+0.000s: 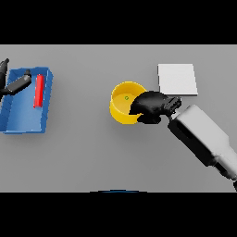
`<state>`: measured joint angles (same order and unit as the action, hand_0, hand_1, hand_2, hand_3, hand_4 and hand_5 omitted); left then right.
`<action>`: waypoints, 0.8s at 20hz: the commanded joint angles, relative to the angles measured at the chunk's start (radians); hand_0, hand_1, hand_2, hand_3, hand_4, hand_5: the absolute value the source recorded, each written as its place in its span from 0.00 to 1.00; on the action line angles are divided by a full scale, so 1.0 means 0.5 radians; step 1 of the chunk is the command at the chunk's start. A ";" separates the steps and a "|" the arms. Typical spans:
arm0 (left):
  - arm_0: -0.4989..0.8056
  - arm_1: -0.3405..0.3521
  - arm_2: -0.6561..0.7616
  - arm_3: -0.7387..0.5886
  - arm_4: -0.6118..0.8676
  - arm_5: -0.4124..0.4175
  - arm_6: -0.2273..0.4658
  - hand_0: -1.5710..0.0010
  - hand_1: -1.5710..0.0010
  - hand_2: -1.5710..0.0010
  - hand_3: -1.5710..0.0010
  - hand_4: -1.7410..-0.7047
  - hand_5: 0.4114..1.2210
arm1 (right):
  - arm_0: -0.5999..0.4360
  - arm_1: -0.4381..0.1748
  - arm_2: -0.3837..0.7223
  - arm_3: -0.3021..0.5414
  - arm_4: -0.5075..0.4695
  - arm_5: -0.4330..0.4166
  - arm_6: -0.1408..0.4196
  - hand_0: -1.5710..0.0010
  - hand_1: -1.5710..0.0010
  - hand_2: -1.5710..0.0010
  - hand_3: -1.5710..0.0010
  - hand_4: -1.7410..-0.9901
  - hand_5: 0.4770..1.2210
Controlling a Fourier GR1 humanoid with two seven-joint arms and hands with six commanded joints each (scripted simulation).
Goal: Pick up the red beaker and tilt it to pour out 1 green nut into yellow bowl. Pick up the yellow bowl and place it on the metallic measuring scale.
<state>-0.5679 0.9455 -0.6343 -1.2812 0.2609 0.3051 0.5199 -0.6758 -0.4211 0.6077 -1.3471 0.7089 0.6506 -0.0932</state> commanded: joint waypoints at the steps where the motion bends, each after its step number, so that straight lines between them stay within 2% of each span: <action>1: 0.017 0.008 0.003 -0.010 0.011 -0.002 -0.004 1.00 1.00 1.00 1.00 0.91 0.38 | 0.000 -0.027 -0.018 -0.069 -0.017 0.043 0.048 0.01 0.01 0.03 0.14 0.02 1.00; 4: 0.010 -0.004 0.015 0.007 0.021 -0.001 -0.018 1.00 1.00 1.00 1.00 0.91 0.38 | -0.023 -0.074 -0.083 -0.171 -0.044 0.100 0.161 0.00 0.01 0.02 0.17 0.02 1.00; 6: 0.003 -0.004 0.026 0.010 0.028 -0.004 -0.041 1.00 1.00 1.00 1.00 0.90 0.38 | -0.032 -0.093 -0.124 -0.167 -0.056 0.102 0.208 0.00 0.00 0.01 0.20 0.03 1.00; 8: -0.011 -0.005 0.026 0.031 0.024 -0.017 -0.031 1.00 1.00 1.00 1.00 0.90 0.38 | -0.073 -0.114 -0.147 -0.131 -0.067 0.104 0.198 0.00 0.00 0.01 0.21 0.03 1.00; 10: 0.003 0.026 0.020 -0.005 0.009 -0.014 -0.043 1.00 1.00 1.00 1.00 0.91 0.39 | -0.150 -0.170 -0.169 -0.092 -0.066 0.075 0.089 0.00 0.00 0.00 0.21 0.03 1.00; 11: 0.009 0.036 0.030 -0.019 0.022 -0.013 -0.041 1.00 1.00 1.00 1.00 0.91 0.39 | -0.157 -0.214 -0.178 -0.071 -0.055 0.049 0.073 0.00 0.00 0.00 0.20 0.03 1.00; 13: 0.020 0.044 0.031 -0.034 0.026 -0.011 -0.042 1.00 1.00 1.00 1.00 0.90 0.41 | -0.210 -0.247 -0.198 0.012 -0.053 0.002 0.057 0.00 0.00 0.00 0.16 0.03 1.00; 16: 0.025 0.058 0.015 -0.069 0.009 0.007 0.019 1.00 1.00 1.00 1.00 0.91 0.40 | -0.271 -0.302 -0.241 0.192 -0.041 -0.119 0.007 0.00 0.00 0.00 0.20 0.03 1.00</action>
<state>-0.5552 0.9748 -0.6266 -1.3159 0.2652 0.3087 0.5286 -0.8113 -0.5732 0.4868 -1.2507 0.6882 0.5911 -0.0832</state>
